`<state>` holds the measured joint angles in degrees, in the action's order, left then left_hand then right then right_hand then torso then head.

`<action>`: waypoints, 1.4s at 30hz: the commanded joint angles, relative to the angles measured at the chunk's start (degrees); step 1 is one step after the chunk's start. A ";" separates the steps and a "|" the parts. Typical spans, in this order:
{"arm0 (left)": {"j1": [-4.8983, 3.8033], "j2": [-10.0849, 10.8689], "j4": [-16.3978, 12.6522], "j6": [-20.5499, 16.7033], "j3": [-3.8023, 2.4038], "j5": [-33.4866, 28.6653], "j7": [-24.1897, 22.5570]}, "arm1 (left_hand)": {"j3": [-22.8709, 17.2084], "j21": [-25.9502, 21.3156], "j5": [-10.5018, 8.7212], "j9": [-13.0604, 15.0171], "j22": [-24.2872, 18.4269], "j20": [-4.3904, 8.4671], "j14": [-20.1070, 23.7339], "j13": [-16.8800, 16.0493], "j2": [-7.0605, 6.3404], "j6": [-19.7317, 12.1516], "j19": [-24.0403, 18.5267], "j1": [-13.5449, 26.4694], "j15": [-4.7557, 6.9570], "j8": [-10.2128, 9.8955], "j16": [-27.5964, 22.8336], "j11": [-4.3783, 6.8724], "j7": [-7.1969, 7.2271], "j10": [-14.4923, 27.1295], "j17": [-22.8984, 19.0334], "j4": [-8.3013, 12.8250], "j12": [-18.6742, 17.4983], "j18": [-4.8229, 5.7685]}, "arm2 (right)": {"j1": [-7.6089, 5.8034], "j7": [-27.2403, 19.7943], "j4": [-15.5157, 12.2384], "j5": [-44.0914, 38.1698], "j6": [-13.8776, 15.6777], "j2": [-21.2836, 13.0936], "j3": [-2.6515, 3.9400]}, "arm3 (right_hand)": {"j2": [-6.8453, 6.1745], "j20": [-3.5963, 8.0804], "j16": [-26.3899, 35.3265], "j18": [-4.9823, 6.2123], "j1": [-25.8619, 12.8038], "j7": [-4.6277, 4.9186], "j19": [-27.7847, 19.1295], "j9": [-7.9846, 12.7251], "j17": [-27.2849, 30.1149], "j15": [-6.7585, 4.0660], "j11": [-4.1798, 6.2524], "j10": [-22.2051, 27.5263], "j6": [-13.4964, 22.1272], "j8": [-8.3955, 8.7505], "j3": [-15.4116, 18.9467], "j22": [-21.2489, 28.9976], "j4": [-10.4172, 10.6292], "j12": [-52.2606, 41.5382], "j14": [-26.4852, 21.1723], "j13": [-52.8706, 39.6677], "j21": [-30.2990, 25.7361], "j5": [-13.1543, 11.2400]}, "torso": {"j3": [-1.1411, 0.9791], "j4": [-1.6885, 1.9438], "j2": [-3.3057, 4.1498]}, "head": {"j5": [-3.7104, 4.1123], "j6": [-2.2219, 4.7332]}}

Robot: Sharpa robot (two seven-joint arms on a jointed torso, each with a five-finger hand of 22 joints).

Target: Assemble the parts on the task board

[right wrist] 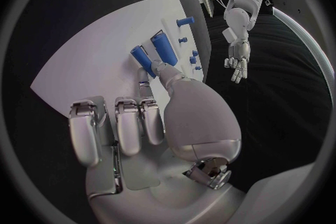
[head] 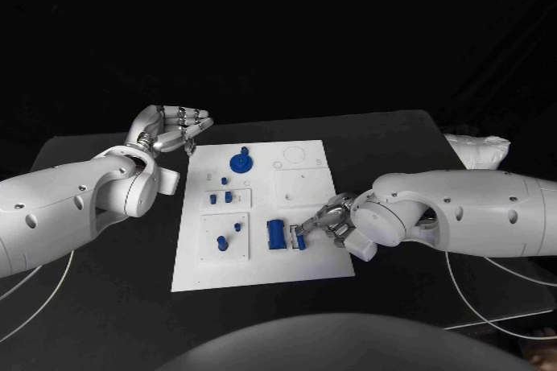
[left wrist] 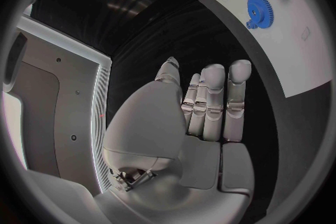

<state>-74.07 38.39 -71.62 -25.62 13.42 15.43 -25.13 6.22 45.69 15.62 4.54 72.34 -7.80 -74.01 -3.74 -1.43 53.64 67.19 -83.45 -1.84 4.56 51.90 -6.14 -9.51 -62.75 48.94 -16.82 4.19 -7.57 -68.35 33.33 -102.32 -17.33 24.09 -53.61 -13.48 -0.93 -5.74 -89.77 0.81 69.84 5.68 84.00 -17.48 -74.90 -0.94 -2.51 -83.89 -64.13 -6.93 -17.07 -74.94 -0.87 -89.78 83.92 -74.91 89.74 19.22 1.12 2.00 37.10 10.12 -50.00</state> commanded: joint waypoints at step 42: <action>-0.02 -0.16 -0.02 1.07 -0.03 0.22 -0.09 | 0.40 -0.21 0.24 -0.07 -0.08 -0.05 0.02 -0.03 0.61 -0.37 0.42 -0.07 -0.04 -0.21 -0.28 -0.03 -0.08 0.22 -0.10 0.08 -0.22 -0.48 | 0.07 1.93 -1.64 -12.83 -2.75 -1.48 -0.02 | -2.13 -0.45 -0.23 -0.81 -4.25 0.81 6.00 -3.88 -15.10 0.65 -0.37 -6.11 5.76 -6.72 9.87 -15.06 3.38 -0.22 6.08 -15.09 0.26 -7.85 | -0.02 -0.01 -0.01 | -0.27 0.00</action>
<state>-74.07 38.32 -71.59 -25.42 13.43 15.44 -24.94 6.22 45.70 15.62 4.54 72.35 -7.80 -74.01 -3.73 -1.44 53.64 67.19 -83.44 -1.84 4.56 51.90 -6.14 -9.51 -62.75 48.91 -16.82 4.20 -7.57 -68.32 33.76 -103.75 -21.97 22.47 -54.89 -13.50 -3.09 -6.17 -89.77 0.81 65.93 6.58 84.00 -20.82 -74.93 -0.31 -3.31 -83.88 -57.84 -12.93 -7.59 -74.91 2.45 -89.78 84.12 -74.91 89.74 11.60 1.10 2.04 37.10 9.88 -50.00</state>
